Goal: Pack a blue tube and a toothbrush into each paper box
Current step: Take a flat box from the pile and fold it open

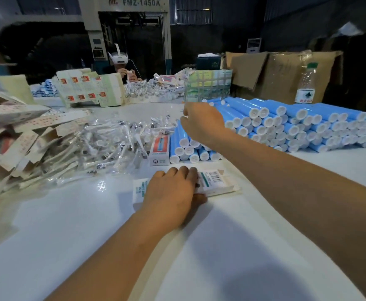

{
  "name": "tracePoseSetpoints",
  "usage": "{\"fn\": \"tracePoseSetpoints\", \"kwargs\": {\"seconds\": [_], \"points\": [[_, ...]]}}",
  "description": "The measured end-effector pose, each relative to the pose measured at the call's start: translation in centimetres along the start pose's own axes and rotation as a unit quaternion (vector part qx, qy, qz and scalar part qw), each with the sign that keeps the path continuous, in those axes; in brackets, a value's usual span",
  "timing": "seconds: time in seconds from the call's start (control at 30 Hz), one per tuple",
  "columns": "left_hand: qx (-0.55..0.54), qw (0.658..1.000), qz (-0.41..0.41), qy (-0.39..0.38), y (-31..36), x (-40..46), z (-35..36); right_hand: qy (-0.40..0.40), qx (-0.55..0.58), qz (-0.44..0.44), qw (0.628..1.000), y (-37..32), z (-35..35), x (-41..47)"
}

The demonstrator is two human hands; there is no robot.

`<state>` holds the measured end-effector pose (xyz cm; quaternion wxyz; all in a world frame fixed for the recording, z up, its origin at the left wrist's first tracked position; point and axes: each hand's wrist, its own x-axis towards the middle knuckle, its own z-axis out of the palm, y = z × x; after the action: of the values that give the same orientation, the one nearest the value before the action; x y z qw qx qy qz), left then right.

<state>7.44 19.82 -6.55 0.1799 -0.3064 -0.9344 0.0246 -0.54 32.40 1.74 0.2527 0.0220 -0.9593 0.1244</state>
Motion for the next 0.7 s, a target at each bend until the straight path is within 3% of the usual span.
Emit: {"fn": "tracePoseSetpoints", "kwargs": {"seconds": [0.17,0.27,0.57,0.63,0.7], "points": [[-0.021,0.999,0.011,0.032,-0.6,-0.2,0.9,-0.121,-0.210,-0.030,0.970,-2.5,3.8,3.9],[-0.012,1.000,0.020,0.003,-0.8,0.3,1.2,-0.176,-0.249,-0.022,0.952,-3.4,5.1,5.0],[-0.010,1.000,0.025,-0.013,-0.9,0.5,1.1,-0.231,-0.174,0.002,0.957,-3.8,3.4,6.2],[-0.016,1.000,0.016,-0.008,-0.8,0.4,1.0,-0.191,-0.077,0.034,0.978,-3.4,1.7,5.6],[-0.006,1.000,0.018,0.013,-0.8,0.1,0.9,-0.106,0.111,0.083,0.985,-2.5,-0.4,4.4]]}}
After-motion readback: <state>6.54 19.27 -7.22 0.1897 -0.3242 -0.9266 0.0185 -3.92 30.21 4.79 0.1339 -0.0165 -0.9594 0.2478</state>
